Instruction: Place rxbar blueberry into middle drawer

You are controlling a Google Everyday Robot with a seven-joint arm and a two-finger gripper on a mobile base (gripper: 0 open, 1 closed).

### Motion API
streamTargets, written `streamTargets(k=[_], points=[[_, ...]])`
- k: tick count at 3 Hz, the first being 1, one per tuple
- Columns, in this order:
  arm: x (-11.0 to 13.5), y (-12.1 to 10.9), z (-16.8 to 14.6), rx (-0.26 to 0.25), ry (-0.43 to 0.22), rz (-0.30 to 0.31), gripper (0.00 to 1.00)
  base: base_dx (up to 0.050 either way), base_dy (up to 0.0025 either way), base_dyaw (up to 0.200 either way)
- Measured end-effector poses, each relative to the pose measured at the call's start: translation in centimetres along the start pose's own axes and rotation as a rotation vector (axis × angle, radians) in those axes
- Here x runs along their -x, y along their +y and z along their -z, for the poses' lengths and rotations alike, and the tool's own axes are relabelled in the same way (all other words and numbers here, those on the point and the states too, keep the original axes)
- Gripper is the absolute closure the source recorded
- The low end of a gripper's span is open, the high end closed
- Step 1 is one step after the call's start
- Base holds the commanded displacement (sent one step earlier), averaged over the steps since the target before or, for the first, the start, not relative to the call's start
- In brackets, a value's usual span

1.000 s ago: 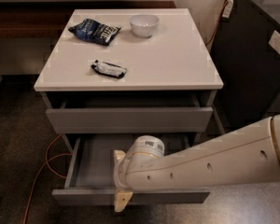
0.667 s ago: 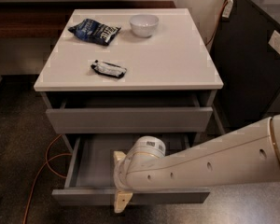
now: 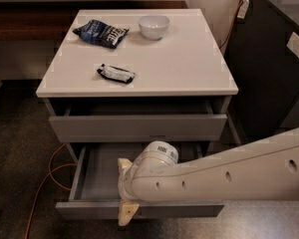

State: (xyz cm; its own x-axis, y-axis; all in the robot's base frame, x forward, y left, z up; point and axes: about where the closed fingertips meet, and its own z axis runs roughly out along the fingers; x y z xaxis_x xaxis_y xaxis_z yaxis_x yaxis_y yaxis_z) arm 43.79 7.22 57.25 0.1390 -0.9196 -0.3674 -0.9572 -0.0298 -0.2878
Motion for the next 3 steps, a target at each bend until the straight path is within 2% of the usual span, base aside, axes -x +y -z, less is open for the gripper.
streamTargets(k=[2, 3], points=[[2.6, -2.7, 7.0, 0.019, -0.004, -0.011, 0.0, 0.0, 0.0, 0.0], [3.7, -4.4, 11.0, 0.01, 0.028, -0.011, 0.0, 0.0, 0.0, 0.0]])
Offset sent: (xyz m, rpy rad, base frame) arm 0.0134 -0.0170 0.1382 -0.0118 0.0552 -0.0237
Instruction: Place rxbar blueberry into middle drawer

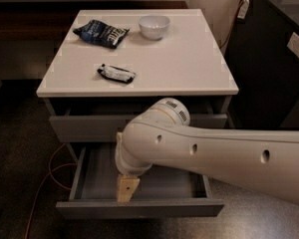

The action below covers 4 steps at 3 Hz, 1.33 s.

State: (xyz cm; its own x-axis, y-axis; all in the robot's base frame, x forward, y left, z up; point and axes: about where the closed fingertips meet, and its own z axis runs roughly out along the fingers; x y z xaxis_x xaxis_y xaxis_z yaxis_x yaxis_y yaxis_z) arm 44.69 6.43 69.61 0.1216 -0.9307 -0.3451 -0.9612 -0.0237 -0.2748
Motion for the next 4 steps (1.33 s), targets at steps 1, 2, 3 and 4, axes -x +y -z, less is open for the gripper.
streamTargets(k=[1, 2, 3, 4], points=[[1.1, -1.7, 3.7, -0.016, 0.043, 0.012, 0.0, 0.0, 0.0, 0.0], [1.6, -3.7, 7.1, -0.036, 0.075, 0.011, 0.0, 0.0, 0.0, 0.0], [2.2, -6.2, 11.0, -0.078, 0.097, 0.003, 0.0, 0.0, 0.0, 0.0], [2.3, -7.7, 13.1, -0.104, 0.107, -0.007, 0.0, 0.0, 0.0, 0.0]])
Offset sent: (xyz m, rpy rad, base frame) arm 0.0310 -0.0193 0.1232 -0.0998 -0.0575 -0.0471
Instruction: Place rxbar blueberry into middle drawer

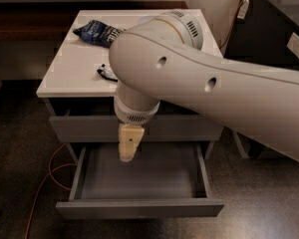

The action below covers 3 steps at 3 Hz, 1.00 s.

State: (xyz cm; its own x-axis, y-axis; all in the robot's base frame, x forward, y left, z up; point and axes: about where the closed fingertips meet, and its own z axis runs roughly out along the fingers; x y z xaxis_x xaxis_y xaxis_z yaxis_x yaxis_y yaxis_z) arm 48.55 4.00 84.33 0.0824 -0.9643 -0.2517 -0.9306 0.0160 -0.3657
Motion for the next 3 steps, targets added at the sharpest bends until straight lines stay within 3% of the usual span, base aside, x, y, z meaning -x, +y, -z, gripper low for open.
streamTargets(k=[2, 3], points=[[-2.9, -5.3, 2.6, -0.04, -0.068, -0.099, 0.0, 0.0, 0.0, 0.0], [-4.0, -6.6, 3.3, -0.053, -0.098, -0.132, 0.0, 0.0, 0.0, 0.0]])
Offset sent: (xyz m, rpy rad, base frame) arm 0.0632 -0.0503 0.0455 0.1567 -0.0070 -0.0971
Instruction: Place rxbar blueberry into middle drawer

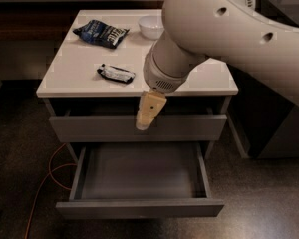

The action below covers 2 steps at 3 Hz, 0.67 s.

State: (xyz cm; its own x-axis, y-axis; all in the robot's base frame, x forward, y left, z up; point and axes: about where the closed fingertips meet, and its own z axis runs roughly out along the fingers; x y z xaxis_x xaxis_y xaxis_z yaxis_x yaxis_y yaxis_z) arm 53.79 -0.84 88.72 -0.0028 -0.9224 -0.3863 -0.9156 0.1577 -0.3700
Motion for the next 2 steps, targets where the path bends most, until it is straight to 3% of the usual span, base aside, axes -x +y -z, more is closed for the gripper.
streamTargets(k=[1, 2], points=[[0.02, -0.08, 0.08, -0.001, -0.002, -0.001, 0.0, 0.05, -0.00001, 0.0], [0.02, -0.08, 0.08, -0.001, -0.002, -0.001, 0.0, 0.0, 0.0, 0.0]])
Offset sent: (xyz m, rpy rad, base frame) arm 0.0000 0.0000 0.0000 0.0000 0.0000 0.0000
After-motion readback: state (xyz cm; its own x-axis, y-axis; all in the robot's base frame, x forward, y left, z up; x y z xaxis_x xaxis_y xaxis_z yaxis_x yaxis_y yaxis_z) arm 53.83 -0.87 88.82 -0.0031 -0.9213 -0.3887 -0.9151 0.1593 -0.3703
